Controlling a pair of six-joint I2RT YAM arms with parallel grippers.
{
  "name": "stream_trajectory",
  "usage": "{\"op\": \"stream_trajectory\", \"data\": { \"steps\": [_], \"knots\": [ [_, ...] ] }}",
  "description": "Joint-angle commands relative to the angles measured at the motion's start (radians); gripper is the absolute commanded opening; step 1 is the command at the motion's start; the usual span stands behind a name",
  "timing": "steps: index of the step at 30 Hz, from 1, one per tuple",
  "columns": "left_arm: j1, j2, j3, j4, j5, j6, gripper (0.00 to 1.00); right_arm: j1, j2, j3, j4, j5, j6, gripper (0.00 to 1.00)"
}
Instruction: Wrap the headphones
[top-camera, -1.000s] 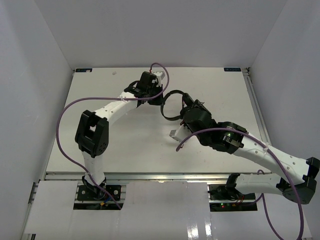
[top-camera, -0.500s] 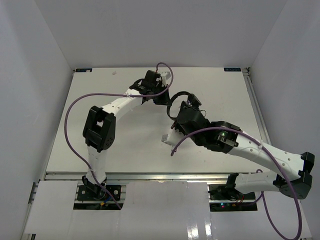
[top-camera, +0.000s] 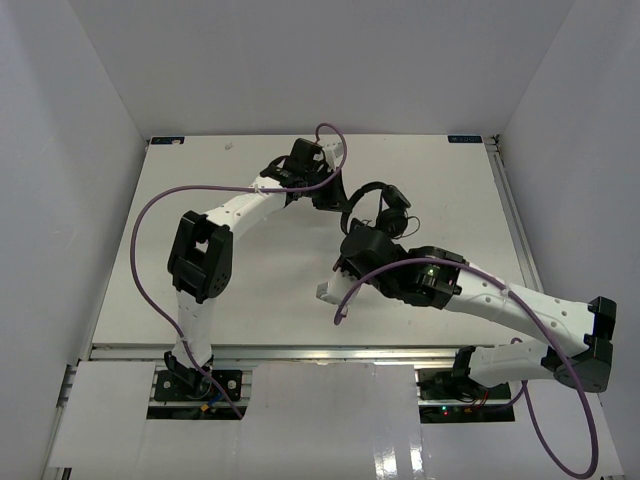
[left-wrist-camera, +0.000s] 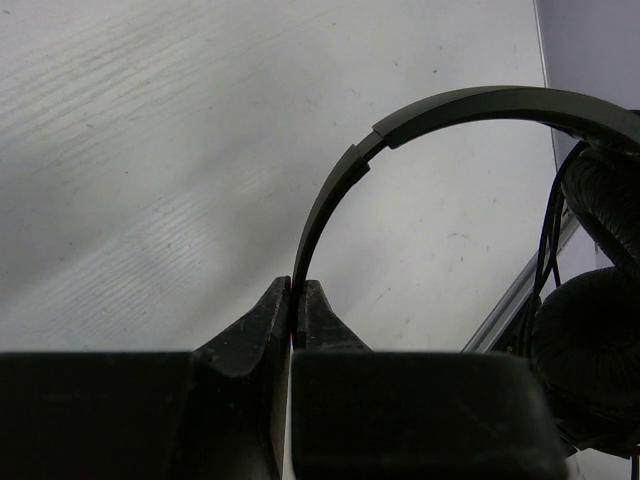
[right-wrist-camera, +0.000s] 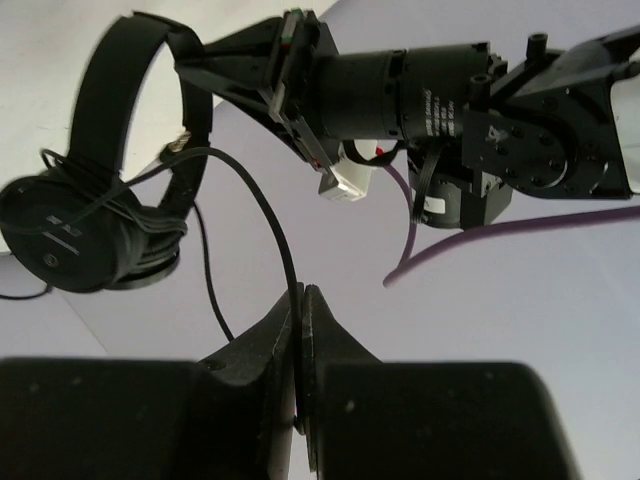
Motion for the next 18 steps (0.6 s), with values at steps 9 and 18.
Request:
{"op": "stream_trajectory", "data": {
  "steps": [9, 18],
  "knots": [
    [0.006, -0.041, 0.047, 0.043, 0.159, -0.058, 0.00, 0.098, -0.007, -0.013, -0.077, -0.048, 0.101, 0.08],
    [0.064, -0.109, -0.079, 0.157, 0.256, -0.120, 0.00, 0.153, 0.019, 0.014, -0.103, -0.060, 0.191, 0.08]
  ]
}}
